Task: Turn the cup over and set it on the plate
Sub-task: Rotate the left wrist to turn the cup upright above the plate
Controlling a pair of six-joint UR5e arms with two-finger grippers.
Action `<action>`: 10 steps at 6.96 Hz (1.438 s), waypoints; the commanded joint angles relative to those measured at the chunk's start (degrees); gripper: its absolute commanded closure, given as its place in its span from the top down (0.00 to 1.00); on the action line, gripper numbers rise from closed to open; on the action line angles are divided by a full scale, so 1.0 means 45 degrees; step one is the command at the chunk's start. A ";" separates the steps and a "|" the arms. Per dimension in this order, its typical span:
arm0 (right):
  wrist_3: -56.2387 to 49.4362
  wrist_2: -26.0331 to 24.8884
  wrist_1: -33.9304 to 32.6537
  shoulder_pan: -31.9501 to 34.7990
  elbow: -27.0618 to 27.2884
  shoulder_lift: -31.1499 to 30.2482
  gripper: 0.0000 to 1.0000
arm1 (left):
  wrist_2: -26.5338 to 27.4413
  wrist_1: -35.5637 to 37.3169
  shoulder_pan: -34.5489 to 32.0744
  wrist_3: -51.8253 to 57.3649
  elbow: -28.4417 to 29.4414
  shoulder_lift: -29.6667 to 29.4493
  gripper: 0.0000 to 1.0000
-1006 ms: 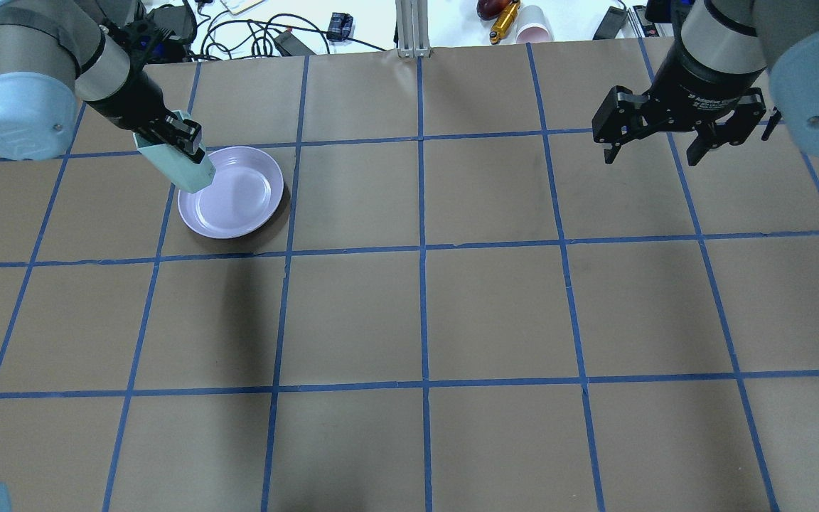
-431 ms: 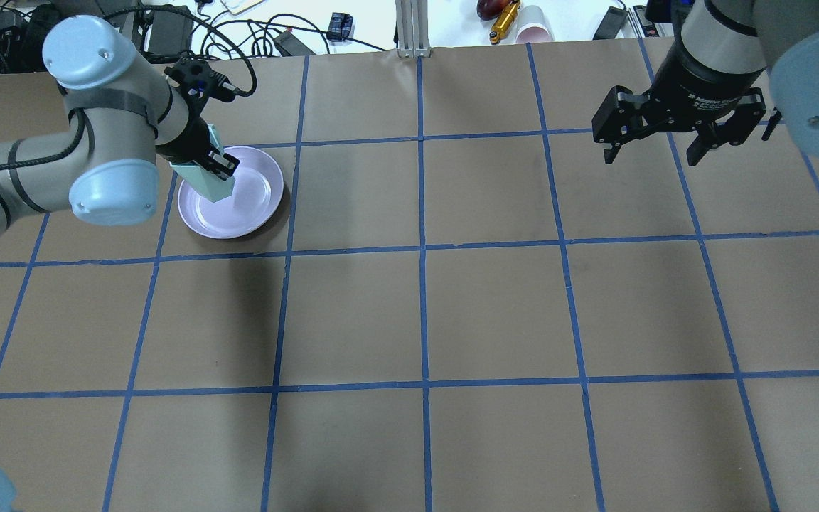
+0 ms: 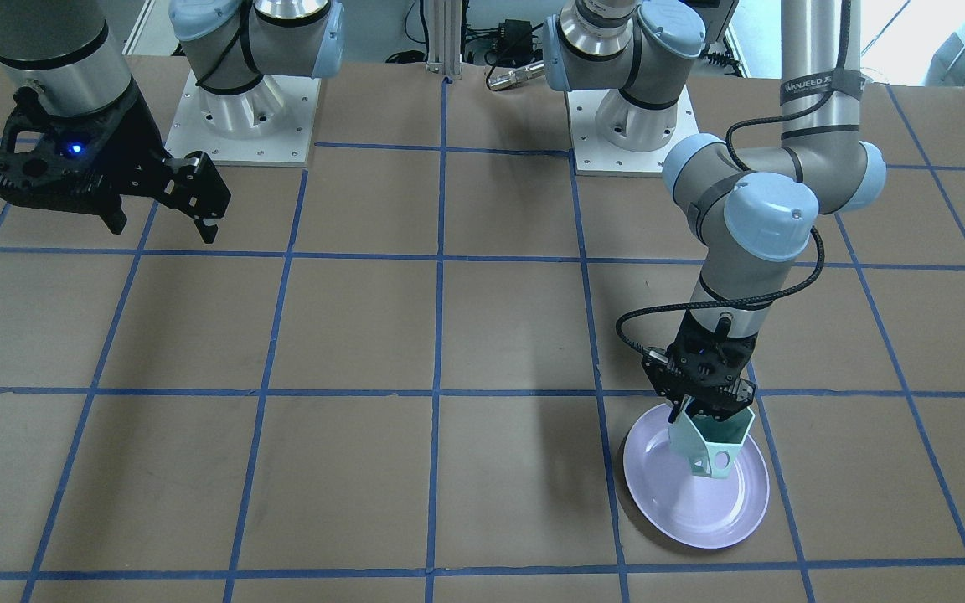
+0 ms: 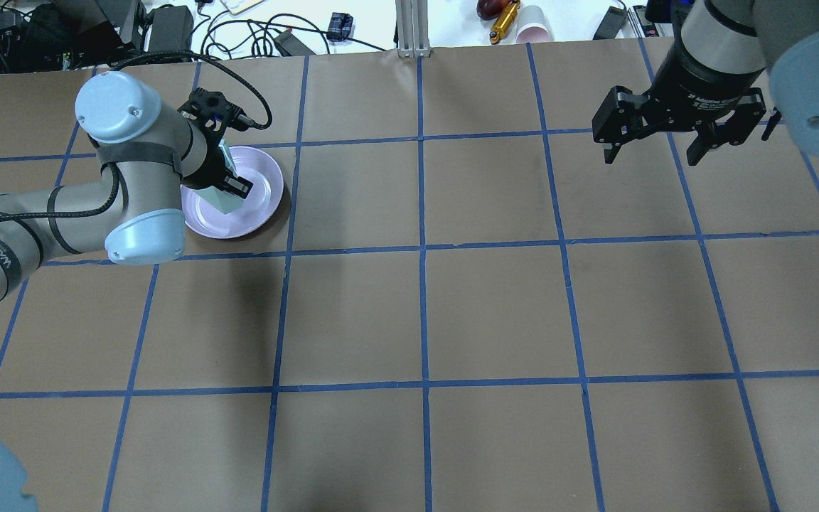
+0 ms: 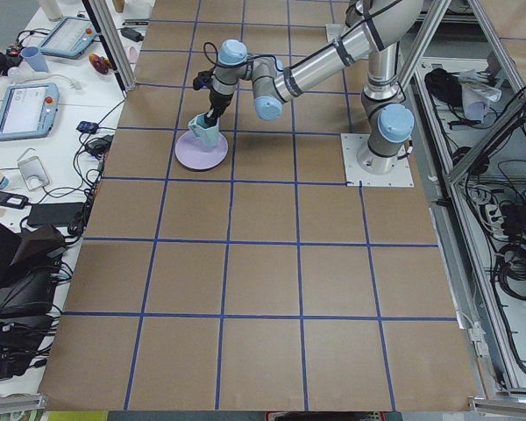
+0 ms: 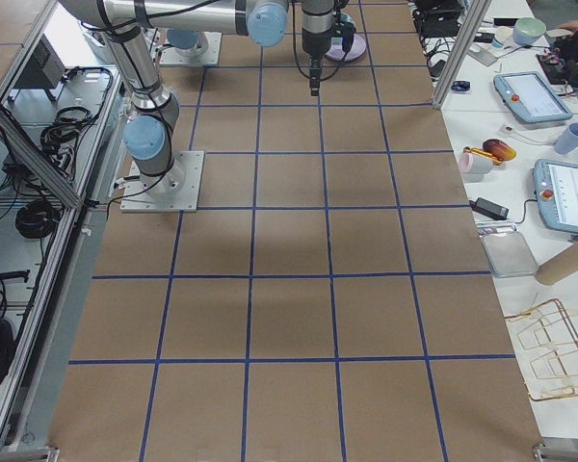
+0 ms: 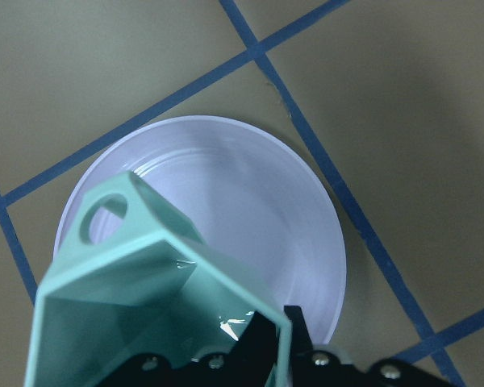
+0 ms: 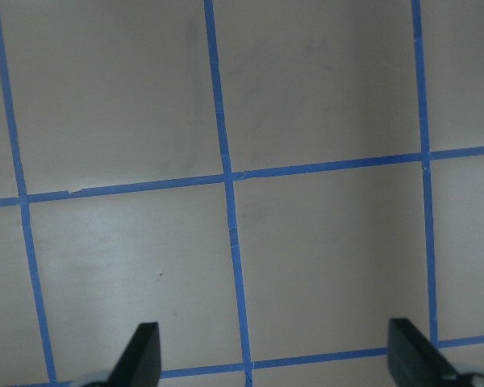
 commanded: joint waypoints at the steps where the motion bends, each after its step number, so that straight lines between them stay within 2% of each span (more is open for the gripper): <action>1: 0.0000 -0.0006 0.0000 0.0000 0.0000 0.0003 1.00 | 0.0009 0.0762 0.0008 0.0016 -0.0035 -0.0498 0.00; 4: 0.0000 -0.0006 0.0000 0.0000 0.0000 0.0003 1.00 | -0.0011 0.1506 0.0008 0.0016 -0.0054 -0.1006 0.00; 8: 0.0000 -0.0006 0.0000 0.0000 0.0000 -0.0016 1.00 | 0.0028 0.1468 0.0008 -0.0042 -0.0074 -0.1164 0.00; 9: 0.0000 0.0014 0.0000 0.0000 0.0000 -0.0016 1.00 | 0.0067 0.1449 0.0008 -0.0062 -0.0093 -0.1164 0.15; 10: 0.0000 -0.0006 0.0000 0.0000 0.0000 -0.0016 1.00 | 0.0068 0.1352 0.0027 -0.0062 -0.0093 -0.1164 0.21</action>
